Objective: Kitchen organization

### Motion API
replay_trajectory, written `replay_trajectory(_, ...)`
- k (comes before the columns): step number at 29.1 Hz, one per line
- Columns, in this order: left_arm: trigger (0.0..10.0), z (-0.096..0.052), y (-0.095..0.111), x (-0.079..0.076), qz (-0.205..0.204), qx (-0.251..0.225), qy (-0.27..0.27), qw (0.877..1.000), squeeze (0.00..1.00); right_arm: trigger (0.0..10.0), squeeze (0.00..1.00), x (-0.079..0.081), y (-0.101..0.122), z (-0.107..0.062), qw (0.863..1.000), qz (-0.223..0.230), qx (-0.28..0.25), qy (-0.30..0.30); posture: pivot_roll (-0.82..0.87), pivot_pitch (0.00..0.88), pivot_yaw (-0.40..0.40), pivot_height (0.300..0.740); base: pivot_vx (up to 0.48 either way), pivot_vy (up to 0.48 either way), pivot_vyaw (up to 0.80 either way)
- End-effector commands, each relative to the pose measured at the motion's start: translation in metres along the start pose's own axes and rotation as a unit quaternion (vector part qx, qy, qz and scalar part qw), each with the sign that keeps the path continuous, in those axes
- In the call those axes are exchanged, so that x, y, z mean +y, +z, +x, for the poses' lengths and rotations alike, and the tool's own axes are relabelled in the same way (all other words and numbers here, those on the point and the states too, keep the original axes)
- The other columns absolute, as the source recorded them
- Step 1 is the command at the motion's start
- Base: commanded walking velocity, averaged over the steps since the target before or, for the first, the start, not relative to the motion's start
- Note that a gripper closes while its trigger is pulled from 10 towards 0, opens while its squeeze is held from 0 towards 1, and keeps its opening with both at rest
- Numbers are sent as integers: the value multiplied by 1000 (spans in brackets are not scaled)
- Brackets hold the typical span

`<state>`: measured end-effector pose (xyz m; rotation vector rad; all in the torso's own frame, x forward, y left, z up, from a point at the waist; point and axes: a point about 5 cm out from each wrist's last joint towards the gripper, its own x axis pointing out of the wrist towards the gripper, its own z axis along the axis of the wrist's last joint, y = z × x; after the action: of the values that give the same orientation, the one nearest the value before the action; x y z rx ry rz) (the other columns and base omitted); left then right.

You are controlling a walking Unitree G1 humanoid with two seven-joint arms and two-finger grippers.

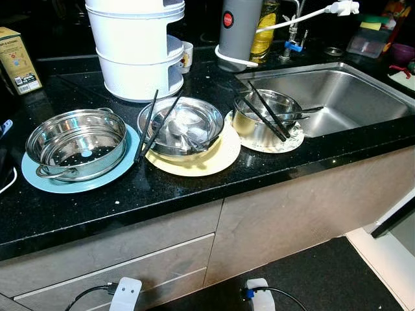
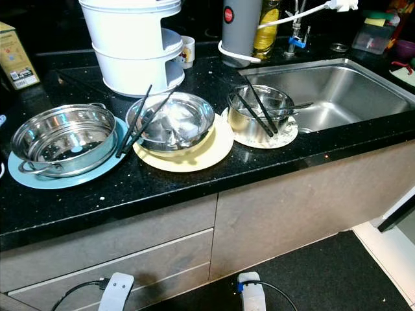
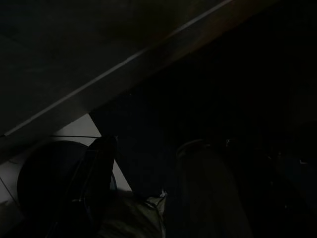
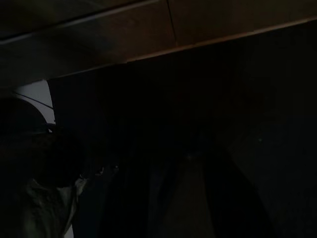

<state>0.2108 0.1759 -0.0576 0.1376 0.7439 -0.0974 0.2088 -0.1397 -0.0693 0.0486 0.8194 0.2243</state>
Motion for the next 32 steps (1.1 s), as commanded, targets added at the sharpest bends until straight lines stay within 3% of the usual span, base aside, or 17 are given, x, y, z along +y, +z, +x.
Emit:
replay_trajectory(1, 10000, -3, -13, -1, 3, 27, -4, 1000, 0, 10000, 0, 1, -9, -2, 1000, 6, 15, -1, -40, 156, -46, 740, -307, 0, 0)
replay_trajectory(8, 10000, -2, -13, -1, 1, 29, -2, 1000, 0, 10000, 0, 1, -9, -2, 1000, 6, 15, -1, -39, 157, -47, 740, -310, 0, 0)
replay_trajectory(26, 10000, -2, -17, 2, 6, 44, 4, 999, 0, 10000, 0, 0, -12, -3, 1000, 4, 19, 0, -38, 143, -47, 740, 0, 0, 0)
replay_trajectory(29, 10000, -2, -15, 3, 10, 38, 5, 999, 0, 10000, 0, 0, -12, -3, 1000, 3, 19, 0, -37, 140, -47, 740, 0, 0, 0)
replay_trajectory(32, 10000, -2, -1, 10, 8, -8, 20, 1000, 0, 10000, 0, -1, -12, -3, 1000, 2, 18, -1, -39, 138, -46, 740, 0, 0, 0)
